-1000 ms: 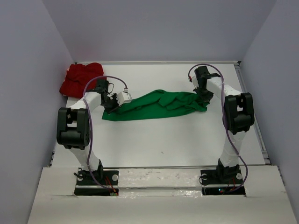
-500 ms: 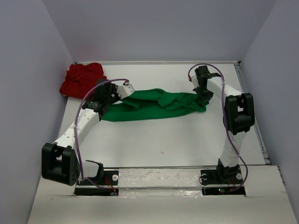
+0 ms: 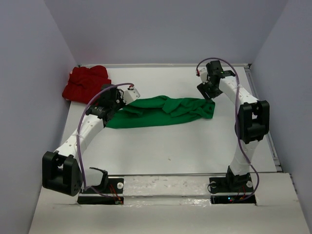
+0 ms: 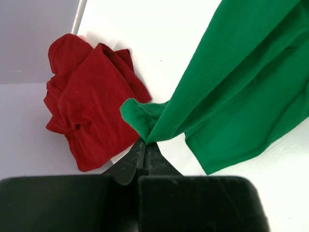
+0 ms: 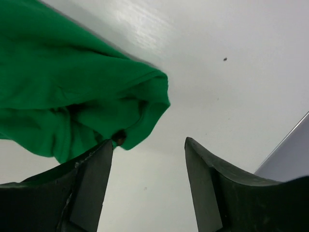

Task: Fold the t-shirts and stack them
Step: Flatten out the tshirt

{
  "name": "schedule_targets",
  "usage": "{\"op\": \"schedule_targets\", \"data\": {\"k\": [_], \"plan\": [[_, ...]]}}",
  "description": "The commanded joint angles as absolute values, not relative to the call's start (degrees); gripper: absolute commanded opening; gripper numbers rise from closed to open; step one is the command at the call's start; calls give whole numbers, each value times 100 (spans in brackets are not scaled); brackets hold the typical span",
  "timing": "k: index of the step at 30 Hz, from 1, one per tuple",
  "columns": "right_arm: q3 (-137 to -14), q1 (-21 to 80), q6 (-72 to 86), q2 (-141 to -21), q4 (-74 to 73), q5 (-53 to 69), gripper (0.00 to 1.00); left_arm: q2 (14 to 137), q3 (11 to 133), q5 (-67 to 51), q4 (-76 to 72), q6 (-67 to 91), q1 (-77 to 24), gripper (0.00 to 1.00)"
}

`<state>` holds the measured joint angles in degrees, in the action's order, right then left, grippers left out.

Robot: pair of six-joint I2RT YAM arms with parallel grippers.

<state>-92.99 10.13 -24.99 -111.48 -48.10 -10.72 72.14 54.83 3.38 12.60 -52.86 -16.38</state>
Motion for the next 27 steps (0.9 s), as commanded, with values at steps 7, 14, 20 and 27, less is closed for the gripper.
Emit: {"op": "schedule_targets", "data": {"k": [7, 14, 20, 27], "plan": [[-10345, 976, -2434, -11505, -4931, -176, 40, 7137, 5572, 571, 1424, -5027, -1854, 0], [-9924, 976, -2628, -11672, -4685, -387, 37, 7260, 5678, 624, 1547, -4905, -1925, 0], [-9844, 976, -2672, -11839, -4448, -633, 37, 7312, 5730, 676, 1635, -4834, -2021, 0], [-9940, 976, -2707, -12111, -4342, -765, 36, 7321, 5713, 738, 1714, -4755, -2074, 0]]}}
